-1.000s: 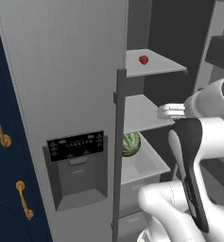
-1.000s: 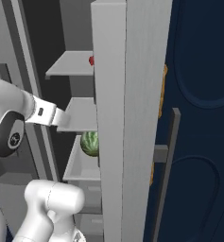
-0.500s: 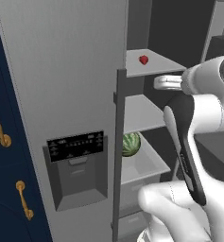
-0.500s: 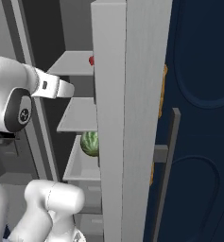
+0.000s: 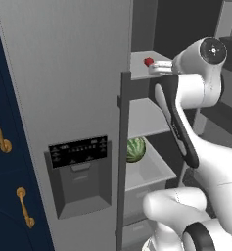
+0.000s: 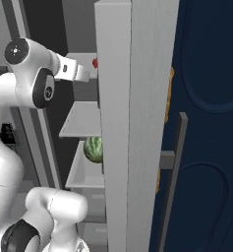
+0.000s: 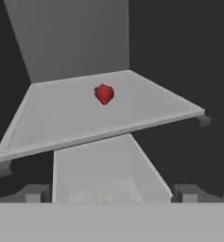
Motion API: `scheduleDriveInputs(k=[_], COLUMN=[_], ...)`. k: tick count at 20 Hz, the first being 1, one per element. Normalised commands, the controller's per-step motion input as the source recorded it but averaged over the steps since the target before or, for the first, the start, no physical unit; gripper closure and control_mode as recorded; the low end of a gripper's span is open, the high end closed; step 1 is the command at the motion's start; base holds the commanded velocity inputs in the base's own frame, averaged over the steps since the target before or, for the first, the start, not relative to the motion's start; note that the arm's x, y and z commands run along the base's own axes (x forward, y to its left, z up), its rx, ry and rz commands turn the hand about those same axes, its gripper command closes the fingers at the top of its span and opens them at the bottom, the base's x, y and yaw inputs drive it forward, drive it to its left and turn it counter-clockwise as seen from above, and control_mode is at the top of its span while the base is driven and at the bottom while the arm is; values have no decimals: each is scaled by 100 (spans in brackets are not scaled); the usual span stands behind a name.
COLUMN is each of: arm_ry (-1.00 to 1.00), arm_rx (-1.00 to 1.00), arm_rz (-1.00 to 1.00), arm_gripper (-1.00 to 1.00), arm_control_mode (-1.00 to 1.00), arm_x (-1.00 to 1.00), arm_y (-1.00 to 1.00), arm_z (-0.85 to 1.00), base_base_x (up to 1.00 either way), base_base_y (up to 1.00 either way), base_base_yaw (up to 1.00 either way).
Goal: Take the strawberry from the fridge and place it on top of the pancake, located on the dining counter.
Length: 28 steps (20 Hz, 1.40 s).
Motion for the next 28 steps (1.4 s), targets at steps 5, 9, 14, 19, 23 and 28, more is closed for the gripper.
scheduleDriveInputs(k=[5, 9, 14, 19, 23, 28], arm_ry=[3, 6, 5, 23, 2, 0], arm_rx=[0, 0, 0, 0, 0, 0], arm_rz=[0, 0, 0, 0, 0, 0], arm_gripper=[-100, -100, -100, -100, -100, -100], arm_control_mode=[-100, -100, -100, -100, -100, -100], arm_x=[100, 99, 87, 69, 56, 35], arm_y=[-15, 0, -2, 0, 0, 0], arm_z=[0, 4, 11, -1, -10, -25], base_base_x=[0, 0, 0, 0, 0, 0], base_base_y=[0, 0, 0, 0, 0, 0], base_base_yaw=[0, 0, 0, 0, 0, 0])
